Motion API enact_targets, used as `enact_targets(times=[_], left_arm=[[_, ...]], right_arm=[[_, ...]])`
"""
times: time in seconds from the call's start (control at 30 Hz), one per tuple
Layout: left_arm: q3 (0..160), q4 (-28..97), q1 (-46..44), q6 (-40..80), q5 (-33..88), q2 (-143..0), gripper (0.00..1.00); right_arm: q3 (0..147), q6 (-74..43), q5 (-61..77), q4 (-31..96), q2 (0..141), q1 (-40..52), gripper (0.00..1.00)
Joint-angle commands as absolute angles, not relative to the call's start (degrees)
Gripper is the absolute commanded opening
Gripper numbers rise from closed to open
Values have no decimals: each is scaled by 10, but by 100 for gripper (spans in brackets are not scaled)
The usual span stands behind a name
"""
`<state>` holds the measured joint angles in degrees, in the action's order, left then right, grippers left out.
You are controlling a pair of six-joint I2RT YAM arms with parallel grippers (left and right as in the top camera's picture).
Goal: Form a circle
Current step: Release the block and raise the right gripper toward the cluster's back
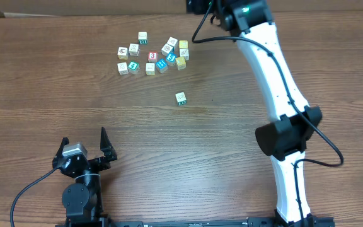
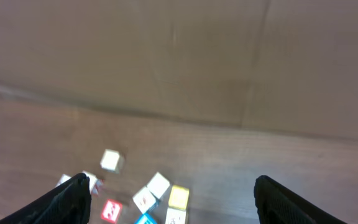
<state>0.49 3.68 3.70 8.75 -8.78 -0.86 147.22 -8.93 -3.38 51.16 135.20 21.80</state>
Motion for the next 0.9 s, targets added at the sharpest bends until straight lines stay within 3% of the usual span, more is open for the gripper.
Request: enact_targets(times=[0.0,0.57,0.87], left_arm=[[3,37,30,77,-83,-3,100],[3,37,30,77,-83,-3,100],[3,37,30,77,-83,-3,100]], right_arm=[[1413,-85,-24,479,1389,220,80],[1327,-85,15,377,1484,222,79],[1327,-85,14,366,1488,230,69]])
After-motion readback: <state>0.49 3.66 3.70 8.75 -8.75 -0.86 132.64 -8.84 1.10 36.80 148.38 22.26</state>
